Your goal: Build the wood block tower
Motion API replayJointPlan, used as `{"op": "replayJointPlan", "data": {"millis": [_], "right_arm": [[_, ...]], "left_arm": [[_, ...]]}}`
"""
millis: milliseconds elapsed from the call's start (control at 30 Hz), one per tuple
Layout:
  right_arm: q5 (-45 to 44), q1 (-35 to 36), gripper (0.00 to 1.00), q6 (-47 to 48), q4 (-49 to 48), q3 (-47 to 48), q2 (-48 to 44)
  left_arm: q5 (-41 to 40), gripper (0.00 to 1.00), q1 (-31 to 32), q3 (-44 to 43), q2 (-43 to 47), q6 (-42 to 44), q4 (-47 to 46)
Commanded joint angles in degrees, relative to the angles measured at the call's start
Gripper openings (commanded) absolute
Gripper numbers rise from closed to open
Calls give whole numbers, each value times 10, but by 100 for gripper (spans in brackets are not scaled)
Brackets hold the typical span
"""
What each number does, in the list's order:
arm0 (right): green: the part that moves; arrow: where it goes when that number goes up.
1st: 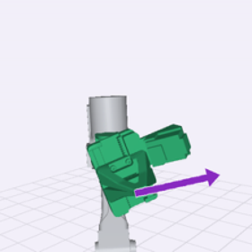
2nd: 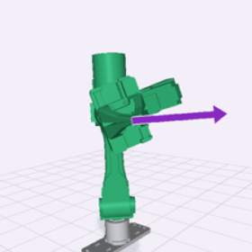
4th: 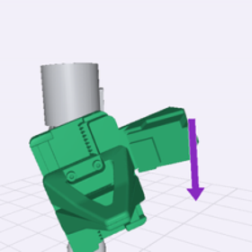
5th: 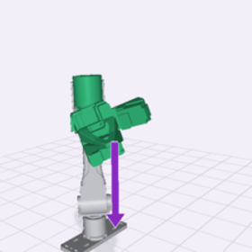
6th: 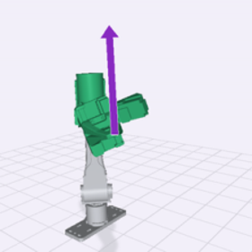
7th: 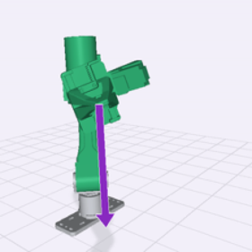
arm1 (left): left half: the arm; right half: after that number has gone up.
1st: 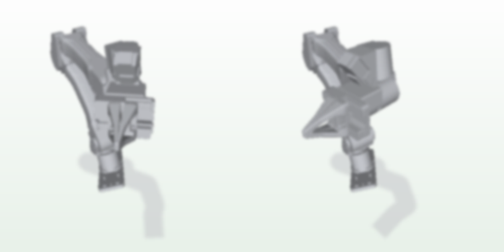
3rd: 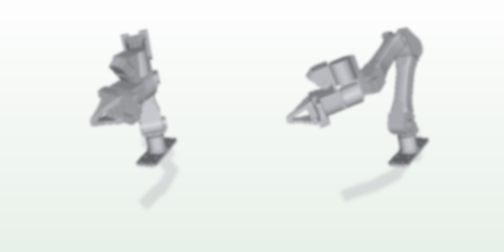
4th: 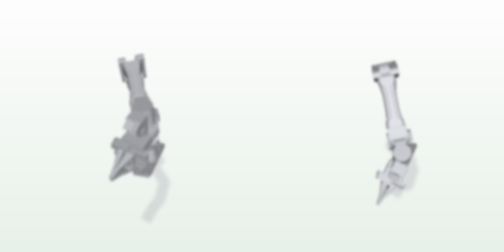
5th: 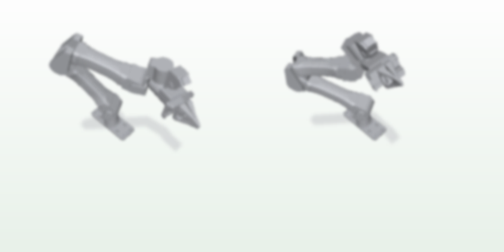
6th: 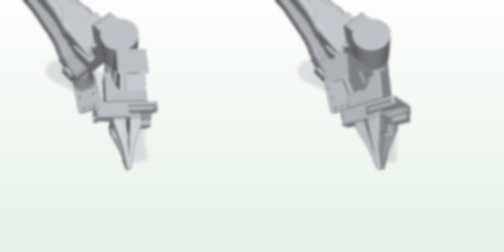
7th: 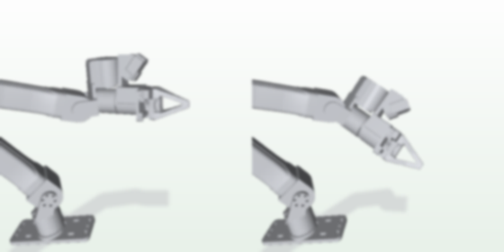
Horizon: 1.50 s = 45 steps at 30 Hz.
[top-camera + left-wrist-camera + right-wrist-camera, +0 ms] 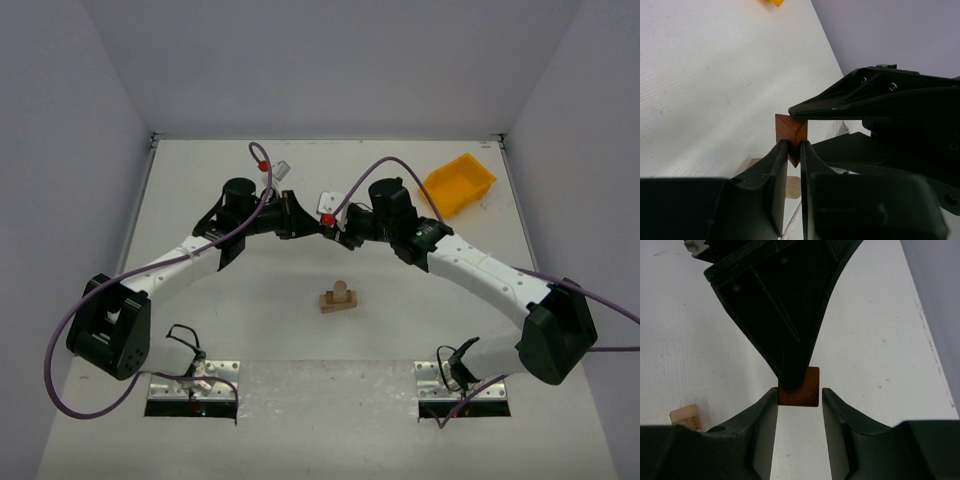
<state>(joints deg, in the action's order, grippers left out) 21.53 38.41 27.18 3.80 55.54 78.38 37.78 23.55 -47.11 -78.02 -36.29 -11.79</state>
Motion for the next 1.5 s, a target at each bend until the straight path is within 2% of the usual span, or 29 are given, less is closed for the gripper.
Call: {"op": "replayJointPlan", "data": {"millis": [0,133,200,433,467,500,600,633,667,767,800,967,1067,1133,1200,1333,1467], "right_arm": [[-9,4,41,-9,-24,30,4],[-12,3,34,-10,-23,31,3],[-13,4,23,-8,-22,30,4],[-19,4,1,-2,-34,27,1],[-19,4,0,0,-34,29,0],[-18,4,0,11,-30,34,1],[-15,4,0,45,24,62,4],[-12,4,0,69,54,79,7],[-10,4,0,93,78,93,9],[-15,4,0,160,200,135,17],[-21,4,0,161,204,136,18],[-19,5,0,243,430,255,59],[-22,15,0,250,601,371,125],[-33,29,0,243,664,421,157],[-75,52,0,234,689,425,172],[-184,107,0,221,677,393,177],[-248,169,0,207,701,382,195]], "left_arm": [[-2,0,-3,-1,26,4,-30],[-5,0,-3,-1,28,4,-30],[-4,0,-3,1,30,3,-31],[-2,0,-3,2,33,4,-33],[0,0,-3,2,33,5,-33],[3,7,-2,-1,33,7,-30],[-4,65,-3,-10,36,16,-11],[-9,80,-3,-11,42,18,-6],[-11,89,-3,-11,47,19,-3],[-27,99,-6,-8,68,24,12],[-29,99,-8,-8,69,28,13],[-96,100,-48,3,115,36,60],[-166,100,-79,6,122,34,107],[-191,100,-109,11,125,29,116],[-217,100,-127,16,128,25,138],[-290,100,-134,12,132,26,176],[-299,100,-134,18,143,34,174]]}}
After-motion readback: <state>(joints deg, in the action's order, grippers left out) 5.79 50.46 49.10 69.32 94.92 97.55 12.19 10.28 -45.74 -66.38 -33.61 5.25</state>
